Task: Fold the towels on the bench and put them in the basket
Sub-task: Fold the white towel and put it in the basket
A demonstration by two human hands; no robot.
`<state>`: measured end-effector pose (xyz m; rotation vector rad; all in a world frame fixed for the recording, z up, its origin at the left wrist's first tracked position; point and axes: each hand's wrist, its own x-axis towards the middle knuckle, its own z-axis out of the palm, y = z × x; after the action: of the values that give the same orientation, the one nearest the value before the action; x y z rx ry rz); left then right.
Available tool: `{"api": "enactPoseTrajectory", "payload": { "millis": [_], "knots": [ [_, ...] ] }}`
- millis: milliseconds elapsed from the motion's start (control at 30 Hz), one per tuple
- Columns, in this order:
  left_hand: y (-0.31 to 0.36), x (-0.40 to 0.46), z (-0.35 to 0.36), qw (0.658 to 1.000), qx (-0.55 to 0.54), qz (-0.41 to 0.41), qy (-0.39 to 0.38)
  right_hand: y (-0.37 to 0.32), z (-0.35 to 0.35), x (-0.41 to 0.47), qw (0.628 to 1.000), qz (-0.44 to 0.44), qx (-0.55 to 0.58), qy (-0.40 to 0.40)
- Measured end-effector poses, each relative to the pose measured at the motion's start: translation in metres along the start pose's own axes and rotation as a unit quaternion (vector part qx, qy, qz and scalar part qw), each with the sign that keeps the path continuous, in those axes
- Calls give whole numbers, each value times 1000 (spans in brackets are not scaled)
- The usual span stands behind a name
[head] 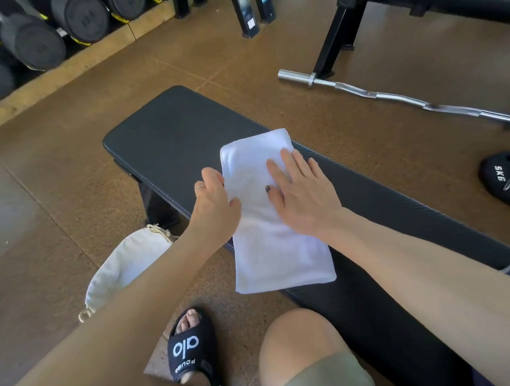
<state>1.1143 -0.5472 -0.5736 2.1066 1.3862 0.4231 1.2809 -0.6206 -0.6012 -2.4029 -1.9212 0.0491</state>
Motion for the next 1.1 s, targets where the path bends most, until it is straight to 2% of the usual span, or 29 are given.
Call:
{"api": "enactPoseTrajectory", "payload": {
  "millis": [100, 200, 433, 600, 667, 800, 867, 967, 1033, 1100],
  "knots": [
    [-8, -6, 0, 1000, -4, 2, -10, -4, -9, -4, 1000, -1, -23, 13],
    [-10, -13, -1, 999, 17, 33, 5, -19, -12, -20, 999, -24, 2, 26],
    [-3, -35, -5, 990, 100, 98, -17, -24, -1, -47, 999, -34, 19, 6],
    [2, -40, -9, 998, 36, 4, -49, -29, -10, -59, 998, -46, 34, 41],
    [2, -43, -7, 996, 42, -1, -76, -29, -5, -67, 998, -45, 36, 30],
    [1, -51, -4, 993, 94, -1, -75, -29, 3, -72, 999, -39, 26, 11],
    [1, -55, -2, 979, 185, 41, -70, -32, 0, -70, 999, -37, 35, 18],
    [1, -59, -1, 938, 304, 160, -40, -33, 0, -71, 998, -39, 41, 32],
    [2, -59, -3, 911, 355, 197, -72, -30, 5, -74, 998, -39, 35, 24],
    [-1, -59, -3, 885, 403, 189, -135, -27, 9, -75, 999, -37, 36, 19]
  ]
}}
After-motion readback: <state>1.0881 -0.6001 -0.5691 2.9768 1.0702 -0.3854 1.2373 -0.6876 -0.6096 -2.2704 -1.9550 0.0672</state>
